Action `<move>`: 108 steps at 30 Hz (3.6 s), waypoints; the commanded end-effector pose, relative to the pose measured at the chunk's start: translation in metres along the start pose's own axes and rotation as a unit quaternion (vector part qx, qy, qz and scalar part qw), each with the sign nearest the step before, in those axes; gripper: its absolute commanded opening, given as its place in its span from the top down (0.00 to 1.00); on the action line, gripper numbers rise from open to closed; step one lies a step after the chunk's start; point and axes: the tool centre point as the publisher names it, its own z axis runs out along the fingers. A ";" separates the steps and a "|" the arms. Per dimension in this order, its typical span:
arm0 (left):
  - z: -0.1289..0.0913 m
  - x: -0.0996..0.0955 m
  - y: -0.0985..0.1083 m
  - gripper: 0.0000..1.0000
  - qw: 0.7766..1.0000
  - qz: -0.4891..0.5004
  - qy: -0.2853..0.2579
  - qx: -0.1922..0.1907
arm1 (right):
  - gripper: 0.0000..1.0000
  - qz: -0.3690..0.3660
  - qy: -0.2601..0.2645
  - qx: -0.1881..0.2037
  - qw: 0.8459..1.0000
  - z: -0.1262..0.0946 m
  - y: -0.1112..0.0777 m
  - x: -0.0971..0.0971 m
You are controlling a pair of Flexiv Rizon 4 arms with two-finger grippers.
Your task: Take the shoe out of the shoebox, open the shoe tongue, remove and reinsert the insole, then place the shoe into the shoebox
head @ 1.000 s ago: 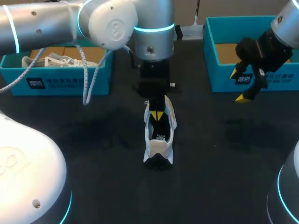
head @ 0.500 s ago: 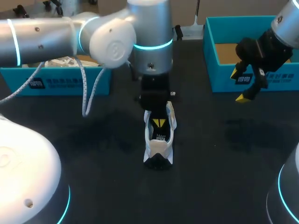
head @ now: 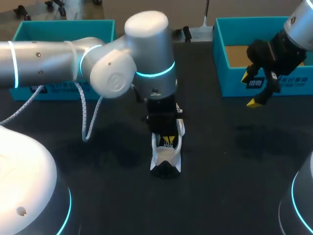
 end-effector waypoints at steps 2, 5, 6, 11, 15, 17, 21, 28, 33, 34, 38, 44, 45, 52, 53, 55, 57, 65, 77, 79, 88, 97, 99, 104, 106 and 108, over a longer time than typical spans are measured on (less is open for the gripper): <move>0.018 0.002 0.001 1.00 1.000 -0.003 -0.005 -0.009 | 0.00 0.000 0.000 0.001 1.000 0.001 0.000 0.000; 0.025 0.005 0.002 1.00 1.000 -0.007 0.009 -0.011 | 0.00 0.000 0.000 0.001 1.000 0.001 0.000 0.000; 0.024 0.006 0.001 1.00 1.000 -0.007 0.013 -0.008 | 0.00 0.000 0.000 0.001 1.000 0.001 0.000 0.000; 0.002 0.009 0.003 1.00 1.000 -0.007 0.012 -0.025 | 0.00 0.000 0.000 0.001 1.000 0.001 0.000 0.000; -0.013 0.002 0.004 1.00 0.999 -0.005 -0.014 -0.031 | 0.00 0.000 0.000 0.001 1.000 0.001 0.000 0.000; -0.015 -0.004 0.001 1.00 0.999 0.003 -0.020 -0.025 | 0.00 0.000 0.000 0.001 1.000 0.001 0.000 0.000; -0.005 -0.013 -0.004 1.00 0.999 0.010 -0.026 -0.018 | 0.00 0.000 0.000 0.001 1.000 0.001 0.000 0.000; 0.016 -0.016 -0.014 1.00 0.999 0.019 -0.034 0.004 | 0.00 0.000 0.000 0.001 1.000 0.001 0.000 0.000; 0.031 -0.012 -0.011 1.00 0.999 0.015 -0.033 0.005 | 0.00 0.000 0.000 0.001 1.000 0.001 0.000 0.000; 0.034 -0.011 -0.010 1.00 0.999 0.015 -0.033 0.004 | 0.00 0.000 0.000 0.001 1.000 0.001 0.000 0.000; 0.044 -0.005 -0.008 1.00 1.000 0.005 -0.023 0.003 | 0.00 0.000 0.000 0.001 1.000 0.001 0.000 0.000; 0.036 0.006 -0.010 1.00 1.000 0.003 -0.007 -0.008 | 0.00 0.000 0.000 0.001 1.000 0.001 0.000 0.000; 0.032 0.007 -0.009 1.00 1.000 0.001 -0.007 -0.008 | 0.00 0.000 0.000 0.001 1.000 0.001 0.000 0.000; -0.004 0.005 -0.001 1.00 0.999 -0.006 -0.032 -0.029 | 0.00 0.000 0.000 0.001 1.000 0.001 0.000 0.000; -0.004 0.005 0.002 1.00 0.999 -0.007 -0.031 -0.030 | 0.00 0.000 0.000 0.001 1.000 0.001 0.000 0.000; -0.002 0.004 0.009 1.00 0.999 -0.008 -0.027 -0.041 | 0.00 0.000 0.000 0.001 1.000 0.001 0.000 0.000; 0.001 0.003 0.013 1.00 0.999 -0.009 -0.027 -0.044 | 0.00 0.000 0.000 0.001 1.000 0.001 0.000 0.000; 0.028 0.004 0.016 1.00 0.998 -0.013 -0.012 -0.058 | 0.00 0.000 0.000 0.001 1.000 0.001 0.000 0.000; -0.001 0.012 0.011 1.00 0.995 0.001 0.009 -0.096 | 0.00 0.000 0.000 0.001 1.000 0.001 0.000 0.000; -0.013 0.011 0.014 1.00 0.993 0.004 0.013 -0.121 | 0.00 0.000 0.000 0.001 1.000 0.001 0.000 0.000; -0.035 0.005 0.029 1.00 0.981 0.009 0.004 -0.193 | 0.00 0.000 0.000 0.001 1.000 0.001 0.000 0.000; -0.035 0.011 0.037 0.02 0.986 0.014 0.014 -0.167 | 0.00 0.000 0.000 0.001 1.000 0.001 0.000 0.000; -0.038 0.011 0.032 0.00 0.988 0.018 0.014 -0.150 | 0.00 0.000 0.000 0.001 1.000 0.001 0.000 0.000; -0.045 0.012 0.028 0.00 0.988 0.020 0.017 -0.153 | 0.00 0.000 0.000 0.001 1.000 0.001 0.000 0.000; -0.049 0.012 0.029 0.00 0.988 0.021 0.028 -0.153 | 0.00 0.000 0.000 0.001 1.000 0.001 0.000 0.000; -0.049 0.013 0.029 0.00 0.988 0.023 0.036 -0.145 | 0.00 0.000 0.000 0.001 1.000 0.001 0.000 0.000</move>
